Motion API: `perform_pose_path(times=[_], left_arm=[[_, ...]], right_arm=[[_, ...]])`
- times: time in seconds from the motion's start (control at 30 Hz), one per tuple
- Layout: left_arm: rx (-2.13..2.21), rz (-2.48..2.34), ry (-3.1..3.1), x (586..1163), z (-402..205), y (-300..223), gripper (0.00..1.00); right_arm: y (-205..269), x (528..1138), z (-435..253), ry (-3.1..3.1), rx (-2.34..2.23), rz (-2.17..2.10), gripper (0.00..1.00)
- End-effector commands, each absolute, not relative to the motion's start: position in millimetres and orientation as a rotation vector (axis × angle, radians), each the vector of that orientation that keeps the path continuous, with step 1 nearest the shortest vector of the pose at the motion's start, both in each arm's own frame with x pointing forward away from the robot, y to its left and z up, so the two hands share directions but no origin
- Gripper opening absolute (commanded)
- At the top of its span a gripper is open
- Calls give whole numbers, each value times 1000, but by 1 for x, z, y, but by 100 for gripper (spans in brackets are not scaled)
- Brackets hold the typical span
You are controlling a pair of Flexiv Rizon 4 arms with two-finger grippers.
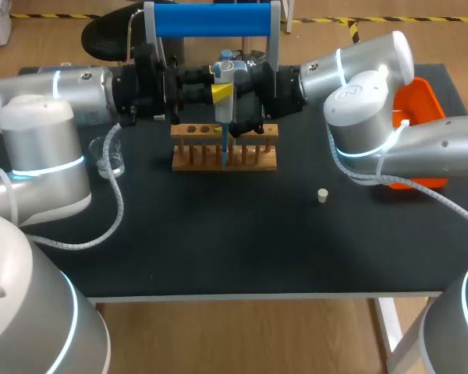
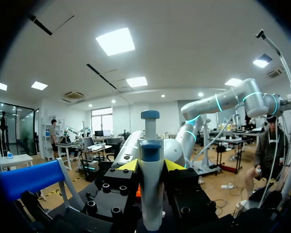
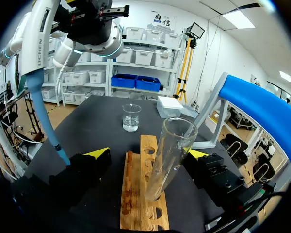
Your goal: Invert the test tube, pick up the pipette, mount the tip to pipette, aspirate from beaker and dispense into the tube, eject the tip, return the pipette, and cap with the stopper.
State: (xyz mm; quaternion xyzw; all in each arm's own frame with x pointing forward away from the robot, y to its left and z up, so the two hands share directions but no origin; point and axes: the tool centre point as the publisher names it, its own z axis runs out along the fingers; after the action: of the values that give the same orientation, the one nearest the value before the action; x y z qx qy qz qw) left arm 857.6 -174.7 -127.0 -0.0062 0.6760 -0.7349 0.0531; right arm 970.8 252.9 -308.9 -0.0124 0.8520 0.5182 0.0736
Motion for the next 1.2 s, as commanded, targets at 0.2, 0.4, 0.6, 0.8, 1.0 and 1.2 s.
perform_pose_path(times=[0.2, 0.4, 0.6, 0.8, 1.0, 1.2], left_arm=[[-12, -2237, 2055, 860, -127, -175, 0], [-12, -2237, 2055, 860, -127, -175, 0], [-12, -2237, 2055, 860, -127, -175, 0], [-12, -2237, 2055, 860, -127, -175, 0], [-12, -2237, 2055, 860, -127, -175, 0], [-12, -2237, 2055, 860, -127, -175, 0]], right_arm=[[230, 972, -300, 2528, -12, 1569, 100], [195, 965, -288, 2496, 24, 1592, 100], [160, 947, -268, 2437, 29, 1626, 100], [126, 915, -248, 2371, 35, 1693, 100], [108, 884, -231, 2308, 47, 1815, 100], [122, 859, -216, 2268, -2, 1984, 100]])
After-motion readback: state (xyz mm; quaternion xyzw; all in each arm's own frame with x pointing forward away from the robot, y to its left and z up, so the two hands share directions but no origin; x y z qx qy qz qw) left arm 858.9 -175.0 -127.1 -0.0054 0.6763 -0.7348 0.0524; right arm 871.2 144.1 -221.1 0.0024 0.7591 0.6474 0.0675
